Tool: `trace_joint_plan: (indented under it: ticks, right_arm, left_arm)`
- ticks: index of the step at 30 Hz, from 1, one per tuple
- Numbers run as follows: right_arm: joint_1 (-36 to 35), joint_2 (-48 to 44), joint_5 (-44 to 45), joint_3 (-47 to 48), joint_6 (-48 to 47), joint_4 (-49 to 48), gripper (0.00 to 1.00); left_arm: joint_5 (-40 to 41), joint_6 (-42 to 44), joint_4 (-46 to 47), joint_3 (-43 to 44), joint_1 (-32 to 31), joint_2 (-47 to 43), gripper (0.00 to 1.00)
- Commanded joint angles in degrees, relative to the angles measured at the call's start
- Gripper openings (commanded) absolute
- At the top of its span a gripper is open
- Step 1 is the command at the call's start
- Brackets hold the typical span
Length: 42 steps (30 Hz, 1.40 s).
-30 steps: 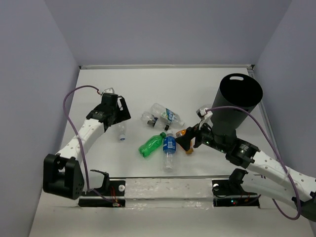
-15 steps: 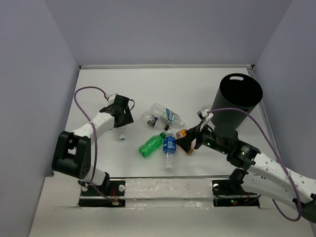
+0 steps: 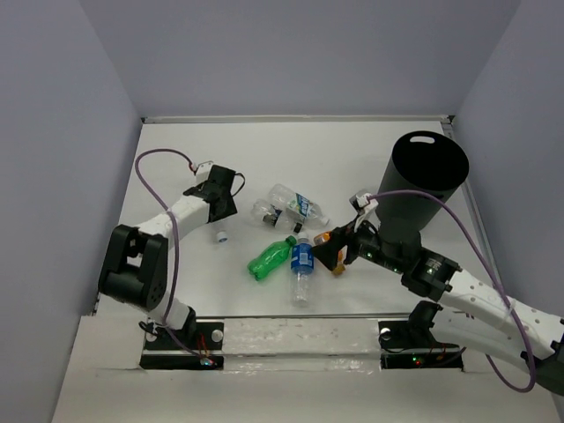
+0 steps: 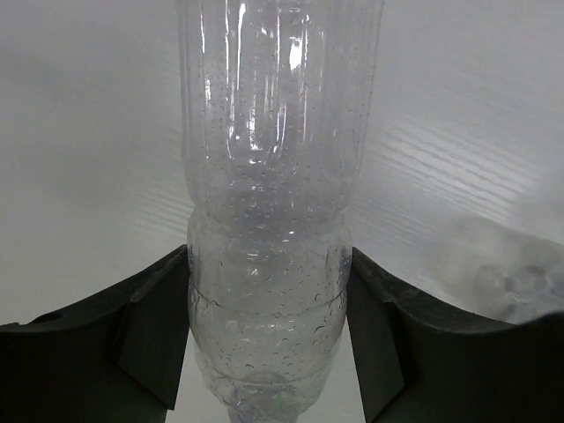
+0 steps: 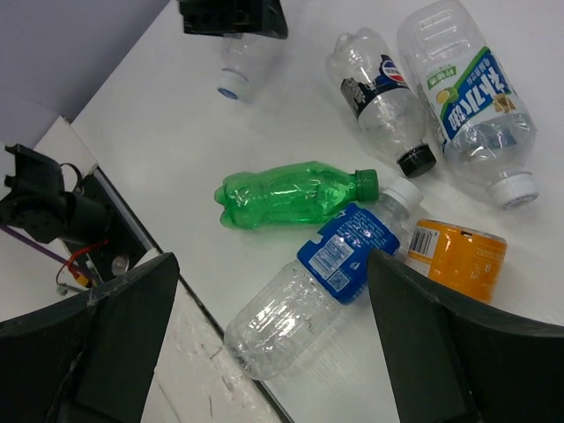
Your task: Put the plastic bottles in the bin
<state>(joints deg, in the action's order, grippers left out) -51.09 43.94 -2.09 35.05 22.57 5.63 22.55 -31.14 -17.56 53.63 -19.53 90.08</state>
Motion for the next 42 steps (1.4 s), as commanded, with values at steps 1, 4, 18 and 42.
trace_joint_plan:
  ticks: [1,4,18,42]
  right_arm:
    - [-0.41,3.68,6.82,3.97,2.65,-1.5,0.93]
    - [-0.41,7.9,9.55,6.95,4.41,-2.2,0.96]
    - [2.57,20.2,9.3,23.92,7.32,-6.77,1.0]
    - [2.57,29.01,1.74,24.54,12.94,-13.63,0.51]
  left_arm:
    - [0.75,0.89,2.88,-1.68,-3.92,-12.89,0.65]
    - [-4.16,3.27,6.82,-5.19,-7.61,-20.72,0.65]
    - [-22.01,1.25,28.89,-24.09,-22.73,-45.79,0.64]
    - [-18.33,5.91,35.76,-23.04,-34.61,-45.52,0.76]
